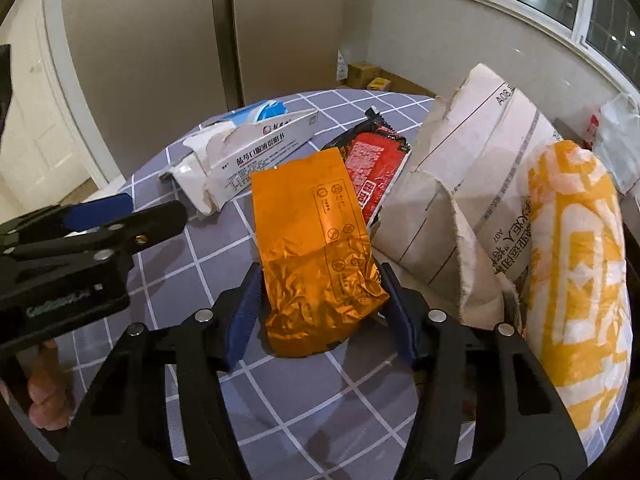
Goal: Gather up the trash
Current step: 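Grasp the orange foil packet with the right tool while the left tool grasps the white-and-blue box, then carry the orange packet and white box over the blue bin and open both tools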
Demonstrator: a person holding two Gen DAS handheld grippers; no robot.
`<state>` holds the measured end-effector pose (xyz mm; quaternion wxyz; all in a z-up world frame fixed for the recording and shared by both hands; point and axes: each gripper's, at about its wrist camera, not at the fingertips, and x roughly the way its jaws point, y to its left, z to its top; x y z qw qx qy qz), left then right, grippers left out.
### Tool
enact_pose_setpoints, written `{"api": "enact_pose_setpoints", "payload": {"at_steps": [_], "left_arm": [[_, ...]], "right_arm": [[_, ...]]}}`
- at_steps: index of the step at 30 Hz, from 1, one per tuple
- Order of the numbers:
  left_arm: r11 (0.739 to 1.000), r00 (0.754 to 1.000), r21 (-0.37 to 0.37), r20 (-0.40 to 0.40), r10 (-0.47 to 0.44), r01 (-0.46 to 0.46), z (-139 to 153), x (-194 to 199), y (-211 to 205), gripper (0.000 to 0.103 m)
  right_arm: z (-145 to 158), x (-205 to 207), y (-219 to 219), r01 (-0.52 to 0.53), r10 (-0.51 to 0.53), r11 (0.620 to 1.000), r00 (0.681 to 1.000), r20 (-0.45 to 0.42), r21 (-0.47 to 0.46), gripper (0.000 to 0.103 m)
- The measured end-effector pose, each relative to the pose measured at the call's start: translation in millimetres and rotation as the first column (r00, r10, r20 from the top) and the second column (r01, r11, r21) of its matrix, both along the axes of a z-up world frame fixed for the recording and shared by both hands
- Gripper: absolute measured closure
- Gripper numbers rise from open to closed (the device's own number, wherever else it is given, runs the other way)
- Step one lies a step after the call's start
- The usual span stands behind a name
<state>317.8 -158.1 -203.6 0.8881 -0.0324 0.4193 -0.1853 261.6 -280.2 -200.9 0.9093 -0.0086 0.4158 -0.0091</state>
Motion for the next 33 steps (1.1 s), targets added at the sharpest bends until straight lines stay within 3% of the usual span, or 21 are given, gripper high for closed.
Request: {"api": "enact_pose_setpoints", "payload": {"at_steps": [5, 11, 15, 16, 19, 27, 33], "left_arm": [[0.999, 1.0, -0.036, -0.001, -0.006, 0.006, -0.3, 6.5, -10.9, 0.036], [0.999, 1.0, -0.044, -0.009, 0.007, -0.007, -0.9, 20.1, -24.1, 0.039], [0.999, 1.0, -0.045, -0.011, 0.01, -0.01, -1.2, 29.3, -30.5, 0.061], [0.999, 1.0, -0.048, -0.018, 0.002, -0.002, -1.9, 30.5, -31.5, 0.082], [0.998, 1.0, -0.06, -0.031, 0.0, -0.002, -3.0, 31.8, -29.6, 0.092], [1.0, 0.997, -0.026, 0.076, 0.014, -0.012, 12.4, -5.2, -13.5, 0.095], [0.998, 0.992, -0.05, 0.117, 0.05, -0.044, 26.8, -31.1, 20.6, 0.095]], "right_arm": [[11.8, -10.7, -19.1, 0.074, -0.076, 0.997, 0.994, 0.073, 0.037, 0.047], [16.1, -12.1, -28.9, 0.088, -0.097, 0.991, 0.991, 0.09, 0.098, 0.047], [16.2, -16.9, -32.1, 0.084, -0.096, 0.989, 0.991, 0.097, 0.122, 0.047], [15.9, -15.8, -32.1, 0.083, -0.096, 0.988, 0.991, 0.097, 0.128, 0.047], [16.7, -14.0, -30.9, 0.081, -0.094, 0.988, 0.99, 0.103, 0.129, 0.047], [25.1, -25.8, -14.6, 0.048, -0.064, 0.992, 0.988, 0.139, 0.12, 0.047], [39.2, -34.3, 16.8, 0.002, -0.021, 0.994, 0.986, 0.168, 0.109, 0.047]]}}
